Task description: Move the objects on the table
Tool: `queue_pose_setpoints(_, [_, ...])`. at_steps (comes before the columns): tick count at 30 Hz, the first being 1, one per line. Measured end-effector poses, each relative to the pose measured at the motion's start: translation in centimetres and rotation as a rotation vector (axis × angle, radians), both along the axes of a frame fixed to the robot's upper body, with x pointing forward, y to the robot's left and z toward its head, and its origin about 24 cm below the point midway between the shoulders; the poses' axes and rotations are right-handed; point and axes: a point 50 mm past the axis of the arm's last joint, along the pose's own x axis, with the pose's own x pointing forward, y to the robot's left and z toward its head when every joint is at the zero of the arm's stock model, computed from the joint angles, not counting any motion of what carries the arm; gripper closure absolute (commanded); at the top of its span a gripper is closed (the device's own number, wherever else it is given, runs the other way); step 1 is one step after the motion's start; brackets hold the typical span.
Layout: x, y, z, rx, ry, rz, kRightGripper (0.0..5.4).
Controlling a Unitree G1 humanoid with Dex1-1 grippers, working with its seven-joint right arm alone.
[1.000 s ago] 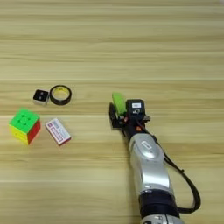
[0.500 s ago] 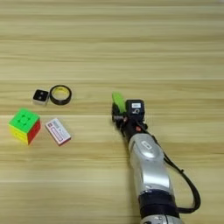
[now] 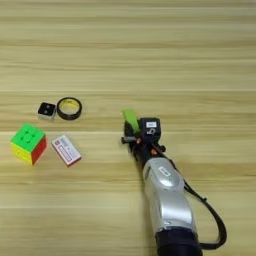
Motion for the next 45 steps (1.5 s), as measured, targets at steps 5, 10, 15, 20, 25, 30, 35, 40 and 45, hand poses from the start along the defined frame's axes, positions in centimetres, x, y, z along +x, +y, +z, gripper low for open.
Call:
queue_pose_setpoints(5, [-0.8,0.6,0.8,-0.002,-0.015,0.034,4.03])
queue_pose_setpoints(10, [-1.6,1.4,1.8,-0.004,-0.035,0.070,4.03])
queue_pose_setpoints(15, [-2.9,3.0,2.3,0.010,-0.028,0.140,4.03])
queue_pose_setpoints(20, [-3.7,4.1,2.7,0.020,-0.030,0.186,4.03])
queue_pose_setpoints(25, [-4.1,4.8,2.3,0.035,-0.007,0.222,4.03])
queue_pose_setpoints(30, [-4.3,5.5,1.9,0.043,0.009,0.246,4.03])
queue_pose_setpoints(35, [-4.5,5.8,1.4,0.049,0.034,0.258,4.03])
queue_pose_setpoints(40, [-4.7,6.1,0.8,0.053,0.058,0.268,4.03])
queue_pose_setpoints(45, [-4.7,6.3,0.7,0.055,0.055,0.272,4.03])
